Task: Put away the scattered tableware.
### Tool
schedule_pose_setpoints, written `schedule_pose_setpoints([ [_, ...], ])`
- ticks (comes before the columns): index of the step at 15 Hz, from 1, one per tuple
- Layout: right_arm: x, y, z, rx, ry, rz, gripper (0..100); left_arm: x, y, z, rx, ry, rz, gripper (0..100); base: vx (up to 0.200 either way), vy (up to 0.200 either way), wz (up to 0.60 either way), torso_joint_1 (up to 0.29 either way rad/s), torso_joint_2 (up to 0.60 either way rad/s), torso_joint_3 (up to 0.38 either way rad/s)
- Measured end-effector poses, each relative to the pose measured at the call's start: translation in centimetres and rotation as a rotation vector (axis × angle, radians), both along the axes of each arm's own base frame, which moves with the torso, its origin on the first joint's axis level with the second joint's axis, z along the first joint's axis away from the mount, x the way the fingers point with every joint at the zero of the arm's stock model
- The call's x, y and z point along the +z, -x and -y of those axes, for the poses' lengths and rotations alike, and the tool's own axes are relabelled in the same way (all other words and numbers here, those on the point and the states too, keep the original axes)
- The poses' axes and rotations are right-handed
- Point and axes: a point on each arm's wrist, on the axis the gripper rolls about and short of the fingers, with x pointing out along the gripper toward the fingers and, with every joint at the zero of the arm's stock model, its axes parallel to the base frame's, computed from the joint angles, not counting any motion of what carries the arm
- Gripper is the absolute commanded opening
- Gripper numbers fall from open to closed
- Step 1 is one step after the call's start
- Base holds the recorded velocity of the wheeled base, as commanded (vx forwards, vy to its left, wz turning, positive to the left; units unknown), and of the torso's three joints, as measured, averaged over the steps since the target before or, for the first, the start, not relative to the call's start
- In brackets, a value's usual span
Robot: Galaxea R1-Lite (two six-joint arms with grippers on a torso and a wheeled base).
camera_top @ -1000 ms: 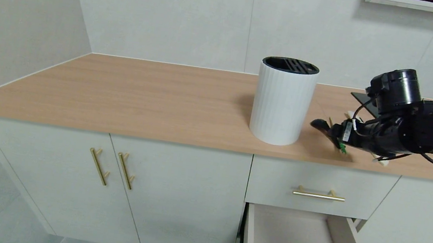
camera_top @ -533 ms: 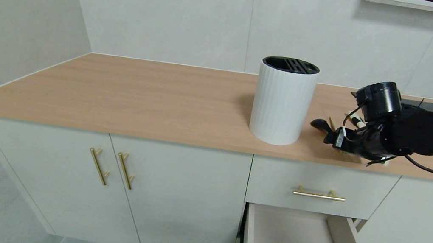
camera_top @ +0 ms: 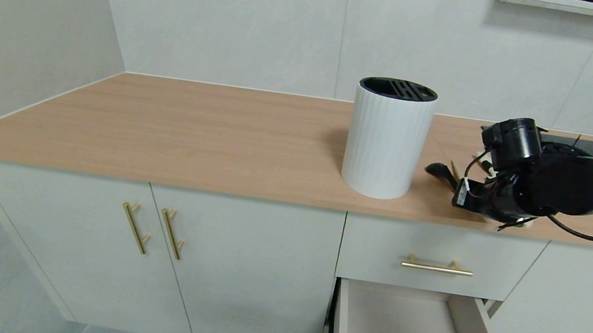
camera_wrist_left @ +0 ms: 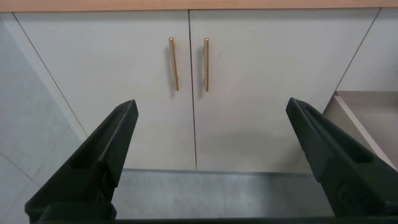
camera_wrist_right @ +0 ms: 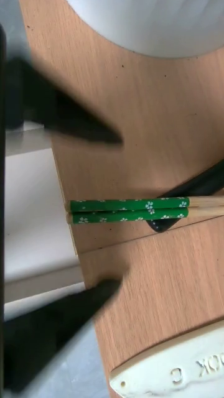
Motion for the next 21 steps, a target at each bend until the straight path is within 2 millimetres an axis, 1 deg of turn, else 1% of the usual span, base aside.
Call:
schedule_pose_setpoints([
  [9, 0.3, 0.3, 0.0, 0.002, 0.000, 0.001, 0, 0.0, 0.0, 0.0, 0.000, 0.001, 0.000, 100, 0.000, 0.000, 0.00, 0.000, 0.00, 0.000],
  [13, 1.0, 1.6, 0.1, 0.015, -0.003, -0.009, 0, 0.0, 0.0, 0.0, 0.000, 0.001, 0.000, 100, 0.000, 0.000, 0.00, 0.000, 0.00, 0.000],
  [15, 2.0, 3.4, 0.3, 0.030, -0.011, 0.002, 0, 0.0, 0.0, 0.0, 0.001, 0.001, 0.000, 100, 0.000, 0.000, 0.00, 0.000, 0.00, 0.000],
  [16, 2.7, 4.8, 0.3, 0.047, -0.018, 0.008, 0, 0.0, 0.0, 0.0, 0.000, 0.000, 0.000, 100, 0.000, 0.000, 0.00, 0.000, 0.00, 0.000],
  [18, 3.9, 7.9, 0.5, 0.091, -0.036, 0.019, 0, 0.0, 0.0, 0.0, 0.000, 0.001, 0.000, 100, 0.000, 0.000, 0.00, 0.000, 0.00, 0.000],
  [21, 6.0, 13.4, 1.0, 0.178, -0.065, 0.007, 0, 0.0, 0.0, 0.0, 0.000, 0.001, 0.000, 100, 0.000, 0.000, 0.00, 0.000, 0.00, 0.000],
])
